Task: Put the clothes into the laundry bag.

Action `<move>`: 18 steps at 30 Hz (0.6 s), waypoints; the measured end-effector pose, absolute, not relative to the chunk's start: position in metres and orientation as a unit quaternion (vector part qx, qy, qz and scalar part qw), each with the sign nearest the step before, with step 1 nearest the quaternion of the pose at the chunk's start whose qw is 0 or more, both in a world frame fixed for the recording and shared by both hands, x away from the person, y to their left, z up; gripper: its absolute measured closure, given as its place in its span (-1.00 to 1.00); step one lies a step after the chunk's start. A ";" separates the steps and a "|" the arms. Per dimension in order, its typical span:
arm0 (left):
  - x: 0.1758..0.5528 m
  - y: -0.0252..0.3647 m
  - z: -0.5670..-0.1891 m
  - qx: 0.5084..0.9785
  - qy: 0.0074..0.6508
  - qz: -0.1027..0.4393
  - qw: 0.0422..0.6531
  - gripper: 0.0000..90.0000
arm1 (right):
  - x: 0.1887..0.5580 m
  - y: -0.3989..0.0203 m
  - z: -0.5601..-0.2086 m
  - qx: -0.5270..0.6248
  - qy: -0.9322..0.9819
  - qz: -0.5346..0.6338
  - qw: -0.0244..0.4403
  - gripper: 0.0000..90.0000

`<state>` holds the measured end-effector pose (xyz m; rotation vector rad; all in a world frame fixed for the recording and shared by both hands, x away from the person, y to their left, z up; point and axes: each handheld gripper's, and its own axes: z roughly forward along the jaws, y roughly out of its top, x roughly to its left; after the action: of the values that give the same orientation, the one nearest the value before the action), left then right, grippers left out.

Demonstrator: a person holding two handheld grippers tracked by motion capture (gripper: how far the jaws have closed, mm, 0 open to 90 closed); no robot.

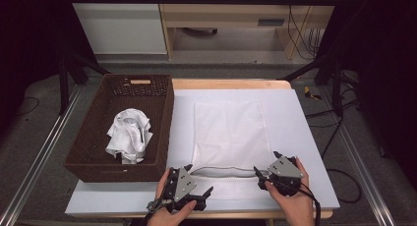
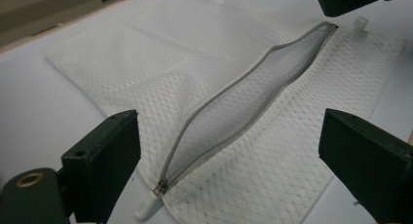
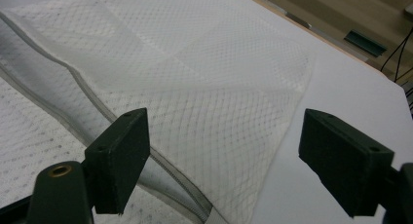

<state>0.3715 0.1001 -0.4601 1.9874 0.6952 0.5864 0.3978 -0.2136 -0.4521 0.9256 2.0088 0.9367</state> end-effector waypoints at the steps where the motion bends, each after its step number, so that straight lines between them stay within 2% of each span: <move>1: 0.371 0.100 -0.460 0.811 0.284 0.233 0.456 -0.81 | 0.398 -0.214 -0.451 0.363 0.777 0.365 0.362 -0.58; 11: 0.372 0.099 -0.460 0.813 0.291 0.232 0.448 -0.81 | 0.396 -0.214 -0.451 0.360 0.781 0.372 0.349 -0.58; 18: 0.373 0.100 -0.460 0.813 0.295 0.235 0.442 -0.81 | 0.394 -0.203 -0.453 0.338 0.796 0.367 0.342 -0.49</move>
<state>0.3735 0.1004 -0.4602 2.0184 0.7332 0.5836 0.3940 -0.2028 -0.4527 0.8800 2.0712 0.9532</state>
